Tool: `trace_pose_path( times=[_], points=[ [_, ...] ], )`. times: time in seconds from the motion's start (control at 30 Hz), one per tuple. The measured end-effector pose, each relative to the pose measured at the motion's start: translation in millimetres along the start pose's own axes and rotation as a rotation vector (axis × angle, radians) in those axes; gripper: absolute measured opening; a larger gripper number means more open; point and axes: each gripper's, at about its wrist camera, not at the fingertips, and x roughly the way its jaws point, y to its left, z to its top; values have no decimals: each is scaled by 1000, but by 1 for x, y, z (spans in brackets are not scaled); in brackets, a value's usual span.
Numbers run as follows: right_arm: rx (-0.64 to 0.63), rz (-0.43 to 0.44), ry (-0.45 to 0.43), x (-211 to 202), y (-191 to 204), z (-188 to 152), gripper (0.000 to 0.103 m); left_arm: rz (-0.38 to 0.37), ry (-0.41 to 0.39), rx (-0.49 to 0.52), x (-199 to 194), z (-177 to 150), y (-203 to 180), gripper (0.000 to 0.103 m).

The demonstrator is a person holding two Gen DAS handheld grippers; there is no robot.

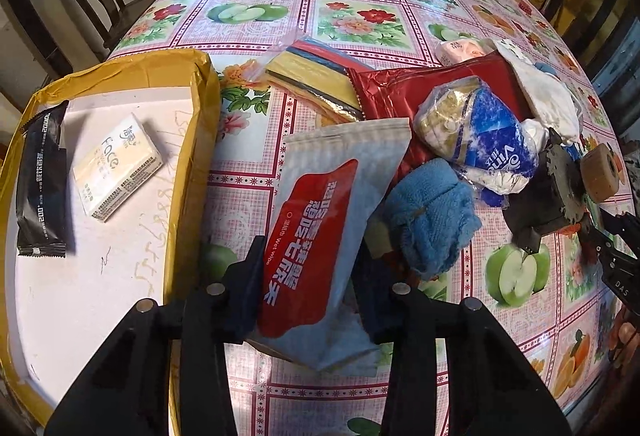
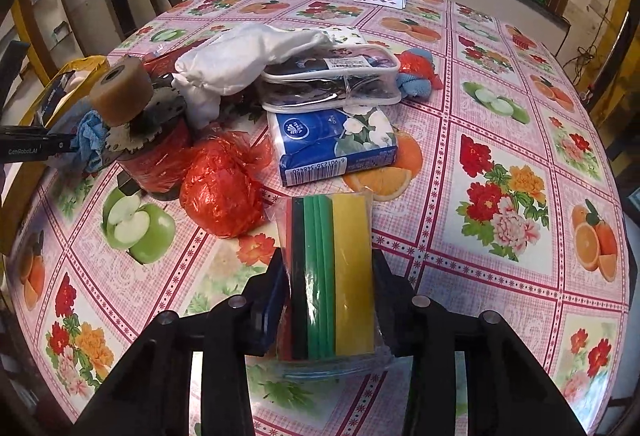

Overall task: Organize soft objects
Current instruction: 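Grasp white-red wipes pack with left gripper while right grasps green-yellow sponge pack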

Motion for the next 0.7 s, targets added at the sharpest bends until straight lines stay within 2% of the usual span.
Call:
trace_pose_path(
  times=[0.13, 0.47, 0.7],
  points=[
    [36, 35, -5, -7, 4, -6, 41, -33, -6, -10, -4, -9, -3, 37],
    [62, 66, -19, -20, 24, -12, 41, -31, -32, -14, -14, -20, -6, 37],
    [48, 95, -64, -47, 47, -10, 41, -29, -77, -1, -32, -29, -13, 37]
  ],
)
